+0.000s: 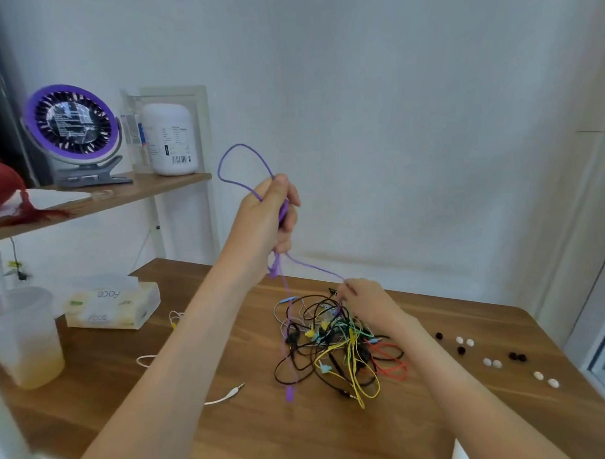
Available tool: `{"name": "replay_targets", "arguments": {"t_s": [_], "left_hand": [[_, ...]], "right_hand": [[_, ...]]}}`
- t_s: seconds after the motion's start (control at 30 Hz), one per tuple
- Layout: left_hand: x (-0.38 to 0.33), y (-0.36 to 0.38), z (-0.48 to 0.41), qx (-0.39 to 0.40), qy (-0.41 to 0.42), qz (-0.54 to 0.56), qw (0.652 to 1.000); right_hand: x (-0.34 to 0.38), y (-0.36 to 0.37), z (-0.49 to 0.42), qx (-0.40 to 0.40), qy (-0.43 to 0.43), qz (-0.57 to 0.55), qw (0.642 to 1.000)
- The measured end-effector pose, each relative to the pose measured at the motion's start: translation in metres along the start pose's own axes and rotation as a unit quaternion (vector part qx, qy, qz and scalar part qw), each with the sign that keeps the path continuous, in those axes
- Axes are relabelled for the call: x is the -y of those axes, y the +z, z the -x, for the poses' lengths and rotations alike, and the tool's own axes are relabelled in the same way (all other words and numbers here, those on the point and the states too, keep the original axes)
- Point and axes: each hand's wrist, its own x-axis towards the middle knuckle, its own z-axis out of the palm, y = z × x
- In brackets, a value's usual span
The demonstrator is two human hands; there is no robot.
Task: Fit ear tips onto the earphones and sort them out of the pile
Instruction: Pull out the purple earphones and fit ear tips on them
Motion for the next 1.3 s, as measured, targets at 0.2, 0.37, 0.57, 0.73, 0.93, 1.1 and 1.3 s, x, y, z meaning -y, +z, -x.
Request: {"name": "replay_targets", "arguments": {"t_s": [0.2,0.37,0.57,0.73,0.93,1.1,1.3], "left_hand": [[0.03,-0.012,0.003,-0.006,-0.095,-0.251,0.963],[0.032,0.0,0.009,0.028,-0.102,-0.154,0.982],[0.026,0.021,0.01,0.006,-0.078,0.069,0.995],[0.031,0.026,0.014,0.01,-0.076,0.055,0.995],[0.054,0.01,0.02,0.031,-0.161,-0.015,0.986],[0.094,0.004,0.047,0.135,-0.283,-0.164,0.935],[0.133,0.01,0.08,0.234,-0.337,-0.3,0.861]], "right_hand": [[0.04,-0.031,0.0,-0.169,-0.095,-0.246,0.95],[0.06,-0.053,0.016,-0.138,-0.154,-0.293,0.934],[0.045,-0.01,0.033,0.127,-0.161,-0.408,0.89],[0.04,0.002,0.058,0.309,-0.121,-0.481,0.811],[0.013,-0.016,0.081,0.317,-0.075,-0.462,0.825],[-0.031,-0.025,0.104,0.286,-0.001,-0.344,0.894],[-0.072,-0.018,0.133,0.25,0.027,-0.214,0.944]]}}
